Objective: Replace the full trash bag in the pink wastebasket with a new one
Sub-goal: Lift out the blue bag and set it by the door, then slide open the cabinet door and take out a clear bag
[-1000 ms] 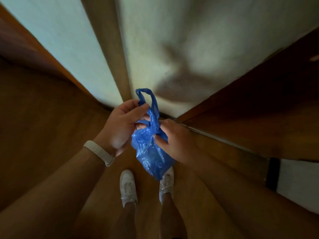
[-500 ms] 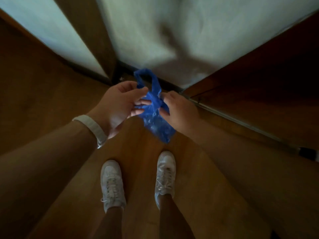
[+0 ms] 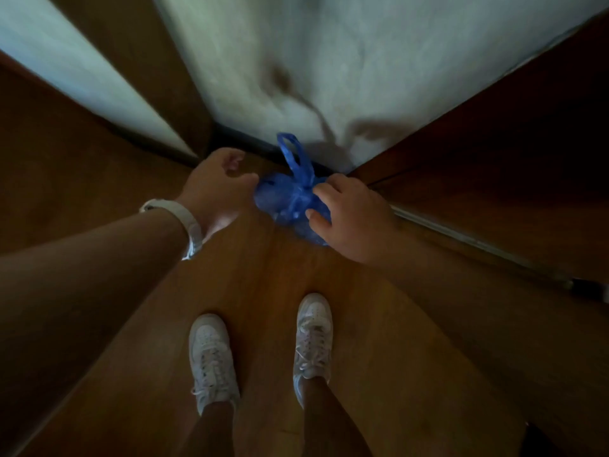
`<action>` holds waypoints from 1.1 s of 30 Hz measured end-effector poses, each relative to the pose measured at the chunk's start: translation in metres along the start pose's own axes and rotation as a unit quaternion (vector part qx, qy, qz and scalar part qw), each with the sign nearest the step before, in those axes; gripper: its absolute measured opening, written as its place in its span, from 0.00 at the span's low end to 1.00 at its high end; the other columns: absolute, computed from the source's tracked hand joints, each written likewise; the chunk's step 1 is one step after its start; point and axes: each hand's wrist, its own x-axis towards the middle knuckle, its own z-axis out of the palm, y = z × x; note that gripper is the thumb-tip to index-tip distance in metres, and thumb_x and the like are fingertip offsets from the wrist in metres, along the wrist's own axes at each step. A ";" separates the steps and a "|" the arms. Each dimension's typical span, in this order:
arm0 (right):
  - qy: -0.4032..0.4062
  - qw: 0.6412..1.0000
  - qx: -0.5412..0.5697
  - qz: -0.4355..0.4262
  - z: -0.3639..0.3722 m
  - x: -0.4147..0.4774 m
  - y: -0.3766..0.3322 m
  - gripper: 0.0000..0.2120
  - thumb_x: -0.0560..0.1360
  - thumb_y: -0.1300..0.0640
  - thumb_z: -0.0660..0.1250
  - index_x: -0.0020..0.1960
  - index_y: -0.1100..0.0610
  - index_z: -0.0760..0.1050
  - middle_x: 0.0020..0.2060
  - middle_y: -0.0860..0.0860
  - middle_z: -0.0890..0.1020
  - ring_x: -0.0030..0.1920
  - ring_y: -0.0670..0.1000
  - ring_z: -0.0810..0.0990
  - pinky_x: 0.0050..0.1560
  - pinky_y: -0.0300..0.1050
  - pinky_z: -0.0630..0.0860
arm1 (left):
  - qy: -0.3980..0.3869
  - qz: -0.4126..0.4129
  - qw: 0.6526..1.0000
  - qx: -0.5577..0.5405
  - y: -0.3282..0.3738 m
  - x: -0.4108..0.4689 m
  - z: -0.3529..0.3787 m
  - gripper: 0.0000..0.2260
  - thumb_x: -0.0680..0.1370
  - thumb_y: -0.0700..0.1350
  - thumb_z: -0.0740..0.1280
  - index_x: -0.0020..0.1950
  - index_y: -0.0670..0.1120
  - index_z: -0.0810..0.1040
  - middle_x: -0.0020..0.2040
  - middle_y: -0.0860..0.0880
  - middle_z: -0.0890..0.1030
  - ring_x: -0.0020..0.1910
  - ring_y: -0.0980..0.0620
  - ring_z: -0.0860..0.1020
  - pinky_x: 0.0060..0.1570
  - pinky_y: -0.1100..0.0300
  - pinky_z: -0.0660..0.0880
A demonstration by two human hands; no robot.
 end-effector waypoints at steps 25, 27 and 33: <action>0.139 0.966 0.014 0.219 -0.395 -0.237 -0.205 0.28 0.74 0.38 0.51 0.63 0.55 0.73 0.58 0.55 0.76 0.57 0.57 0.74 0.54 0.57 0.74 | -0.030 0.481 0.775 0.409 0.267 -0.319 -0.244 0.23 0.74 0.57 0.57 0.65 0.50 0.76 0.68 0.43 0.75 0.67 0.39 0.72 0.64 0.40 0.68; 0.160 0.956 0.014 0.246 -0.420 -0.267 -0.223 0.27 0.75 0.38 0.52 0.64 0.54 0.72 0.62 0.55 0.74 0.60 0.57 0.72 0.57 0.57 0.73 | -0.039 0.509 0.749 0.422 0.283 -0.340 -0.252 0.23 0.75 0.57 0.57 0.65 0.50 0.75 0.68 0.43 0.75 0.67 0.39 0.72 0.63 0.41 0.68; 0.198 0.928 0.021 0.314 -0.454 -0.371 -0.247 0.26 0.77 0.37 0.50 0.68 0.50 0.68 0.65 0.54 0.74 0.60 0.57 0.74 0.57 0.57 0.73 | -0.083 0.593 0.691 0.405 0.325 -0.400 -0.232 0.22 0.75 0.58 0.58 0.63 0.49 0.76 0.63 0.44 0.78 0.61 0.41 0.76 0.59 0.44 0.71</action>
